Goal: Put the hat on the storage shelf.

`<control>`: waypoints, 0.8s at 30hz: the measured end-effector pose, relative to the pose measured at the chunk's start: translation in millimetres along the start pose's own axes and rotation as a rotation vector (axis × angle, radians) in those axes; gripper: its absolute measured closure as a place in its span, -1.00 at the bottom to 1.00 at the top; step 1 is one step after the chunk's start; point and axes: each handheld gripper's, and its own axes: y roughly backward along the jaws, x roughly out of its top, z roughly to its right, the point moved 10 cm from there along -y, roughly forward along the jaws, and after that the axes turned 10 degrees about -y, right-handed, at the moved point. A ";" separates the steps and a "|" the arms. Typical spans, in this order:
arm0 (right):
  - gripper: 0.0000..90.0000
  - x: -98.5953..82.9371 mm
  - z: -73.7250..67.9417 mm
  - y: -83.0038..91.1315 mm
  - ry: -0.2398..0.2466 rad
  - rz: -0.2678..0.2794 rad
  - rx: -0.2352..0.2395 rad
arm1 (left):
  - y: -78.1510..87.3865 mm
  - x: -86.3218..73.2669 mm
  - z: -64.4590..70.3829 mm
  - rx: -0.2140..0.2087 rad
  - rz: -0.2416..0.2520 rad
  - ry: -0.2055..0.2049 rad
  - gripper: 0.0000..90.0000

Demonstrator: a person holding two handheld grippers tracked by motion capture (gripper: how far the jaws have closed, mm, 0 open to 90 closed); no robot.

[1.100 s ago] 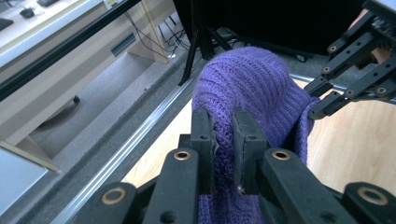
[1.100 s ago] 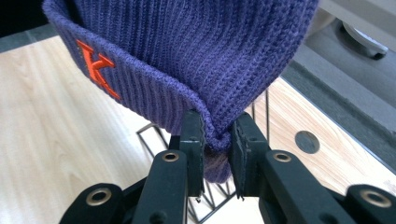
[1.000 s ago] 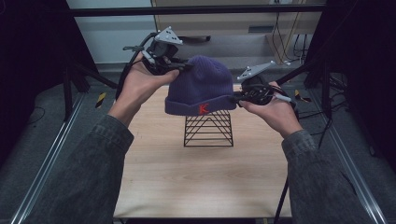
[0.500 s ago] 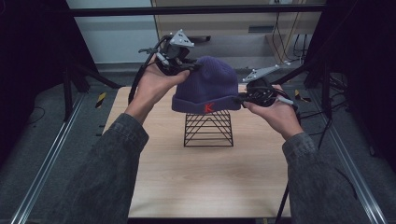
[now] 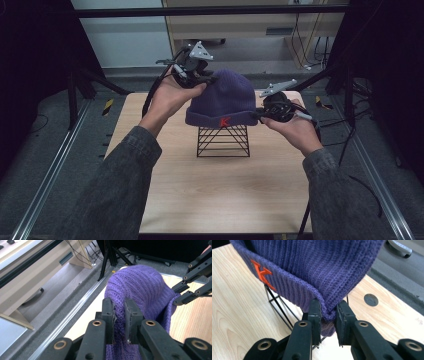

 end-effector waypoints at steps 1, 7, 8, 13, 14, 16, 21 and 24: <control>0.70 -1.5 0.5 -1.0 0.005 -0.004 -0.003 | -1.1 -0.9 0.9 -0.003 -0.002 0.001 0.77; 0.70 -4.3 -0.8 -4.9 0.003 -0.010 0.003 | -4.5 -4.7 0.2 -0.003 -0.008 0.003 0.77; 0.69 -4.8 -0.8 -6.0 -0.001 -0.011 0.005 | -5.3 -5.6 -0.5 -0.002 -0.007 0.009 0.77; 0.69 -9.7 -1.6 -10.7 -0.003 -0.014 0.010 | -8.2 -10.9 1.0 -0.005 -0.012 0.011 0.77; 0.69 -10.6 -1.6 -10.8 -0.005 -0.017 0.011 | -8.2 -10.9 1.0 -0.005 -0.012 0.011 0.77; 0.68 -11.9 -1.1 -11.6 -0.003 -0.019 0.008 | -9.6 -11.2 4.8 -0.007 -0.010 0.007 0.77; 0.68 -15.5 0.0 -12.9 -0.007 -0.027 0.008 | -12.6 -13.8 9.1 -0.011 -0.022 -0.010 0.77; 0.68 -19.3 1.6 -13.1 -0.011 -0.030 0.008 | -14.8 -16.3 10.4 -0.018 -0.020 -0.005 0.78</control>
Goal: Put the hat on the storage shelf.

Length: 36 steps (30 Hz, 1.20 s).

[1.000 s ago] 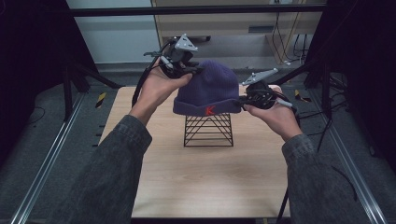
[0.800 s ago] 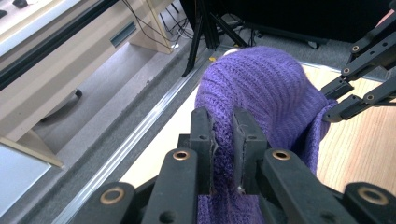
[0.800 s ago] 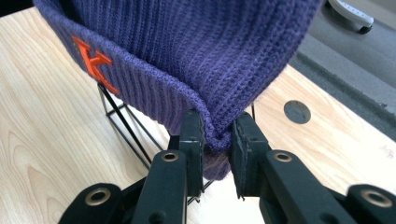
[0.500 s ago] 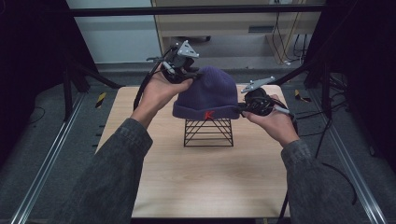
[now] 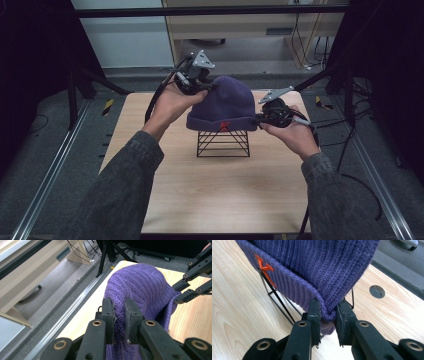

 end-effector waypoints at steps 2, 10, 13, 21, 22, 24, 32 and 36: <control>0.68 -2.2 0.6 -0.3 0.000 -0.001 0.002 | -1.9 -2.2 0.4 -0.004 -0.005 0.005 0.77; 0.67 -5.1 0.5 -0.3 0.002 -0.001 -0.004 | -3.3 -0.5 4.0 0.000 -0.005 0.001 0.77; 0.67 -6.9 1.7 -0.3 -0.003 -0.002 -0.006 | -4.4 -0.4 7.8 -0.003 -0.001 0.000 0.77; 0.67 -16.4 0.9 -5.4 -0.013 -0.015 0.000 | -8.7 -6.3 12.3 -0.015 -0.016 -0.003 0.77; 0.67 -18.0 0.5 -6.7 -0.012 -0.018 0.001 | -9.0 -6.7 13.2 -0.017 -0.015 -0.003 0.77; 0.67 -19.9 -0.3 -8.8 -0.009 -0.020 0.003 | -9.6 -7.2 15.6 -0.021 -0.013 -0.005 0.77; 0.67 -28.1 -1.1 -12.5 -0.022 -0.013 -0.004 | -11.3 -11.9 22.4 -0.026 -0.017 -0.003 0.77; 0.67 -33.9 -3.9 -14.1 -0.014 -0.017 -0.006 | -11.7 -20.1 24.2 -0.030 -0.024 0.010 0.77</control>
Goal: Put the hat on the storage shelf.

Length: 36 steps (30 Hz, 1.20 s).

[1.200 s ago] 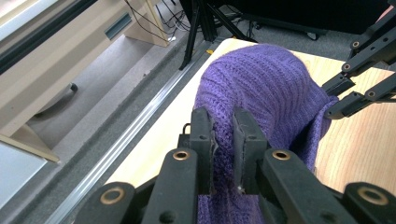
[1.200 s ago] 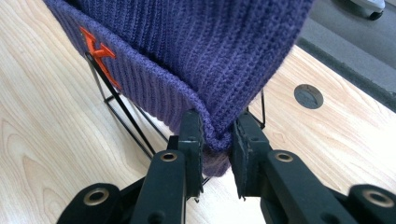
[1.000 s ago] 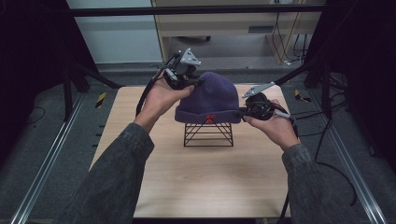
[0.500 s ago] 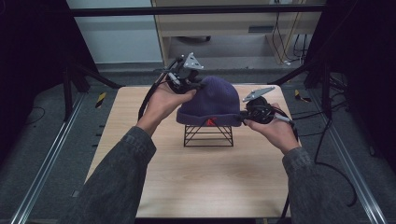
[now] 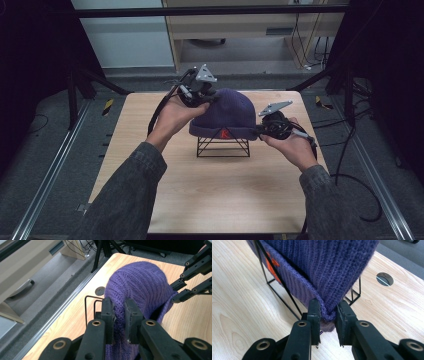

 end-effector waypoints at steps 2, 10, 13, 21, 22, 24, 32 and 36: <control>0.67 -1.0 0.4 -1.0 0.001 0.002 -0.002 | 0.5 -3.0 1.7 -0.001 0.007 0.008 0.77; 0.68 -5.6 -1.8 -7.0 0.002 -0.010 -0.007 | -0.3 -17.9 5.5 -0.016 0.015 0.028 0.76; 0.68 -7.2 -3.1 -8.7 0.008 -0.016 -0.008 | -2.4 -20.8 6.7 -0.020 0.016 0.035 0.76; 0.68 -14.9 0.6 -14.2 0.013 -0.035 -0.023 | -9.5 -27.6 14.3 -0.031 0.017 0.034 0.76; 0.68 -16.9 1.0 -15.0 0.012 -0.041 -0.024 | -10.7 -28.4 15.6 -0.033 0.019 0.032 0.76; 0.68 -20.8 2.3 -18.4 0.011 -0.042 -0.027 | -13.1 -32.1 17.9 -0.036 0.014 0.031 0.76; 0.68 -29.8 3.1 -27.3 0.001 -0.059 -0.025 | -19.1 -43.0 21.5 -0.038 0.006 0.036 0.76; 0.68 -32.7 2.6 -29.3 0.002 -0.056 -0.025 | -19.8 -45.6 23.4 -0.036 0.003 0.033 0.77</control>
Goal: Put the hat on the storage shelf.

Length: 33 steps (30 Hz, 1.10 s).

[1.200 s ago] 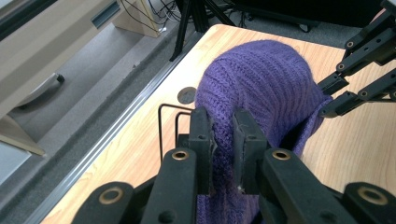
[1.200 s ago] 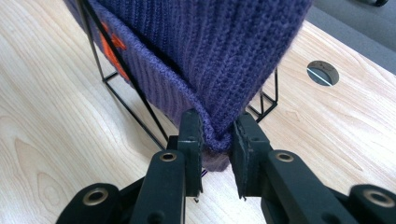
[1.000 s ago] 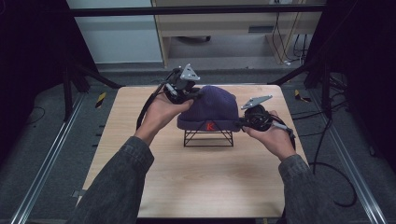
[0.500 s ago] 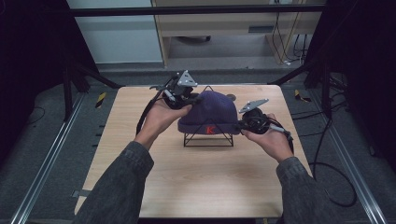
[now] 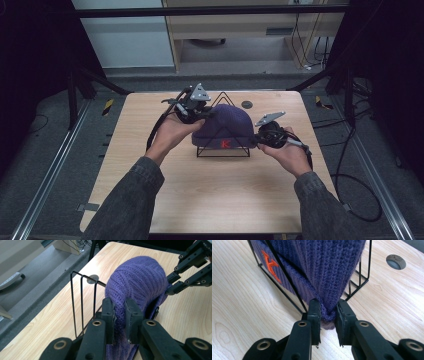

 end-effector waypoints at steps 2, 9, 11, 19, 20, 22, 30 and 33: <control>0.69 -0.5 -1.0 -1.9 -0.001 0.004 0.005 | -0.4 -1.4 0.8 0.000 0.001 0.005 0.77; 0.69 -4.1 -3.6 -6.8 -0.009 -0.021 0.011 | -3.3 -7.7 2.0 -0.004 -0.001 0.012 0.77; 0.69 -4.2 -2.8 -8.6 -0.003 -0.021 0.007 | -4.1 -9.1 2.4 -0.005 0.003 0.015 0.77; 0.68 -6.6 -3.8 -13.0 -0.006 -0.016 0.013 | -5.9 -14.2 4.7 -0.013 0.000 0.021 0.76; 0.68 -6.6 -3.8 -13.0 -0.006 -0.016 0.013 | -5.9 -14.2 4.7 -0.013 0.000 0.021 0.76; 0.69 -9.4 -3.6 -16.2 -0.013 -0.020 0.015 | -6.5 -15.3 6.0 -0.015 -0.003 0.015 0.76; 0.68 -14.0 -1.9 -21.3 -0.011 -0.024 0.014 | -9.7 -23.1 9.6 -0.024 -0.022 0.009 0.76; 0.68 -15.7 -1.6 -22.3 -0.012 -0.028 0.015 | -10.6 -25.9 11.2 -0.027 -0.020 0.015 0.76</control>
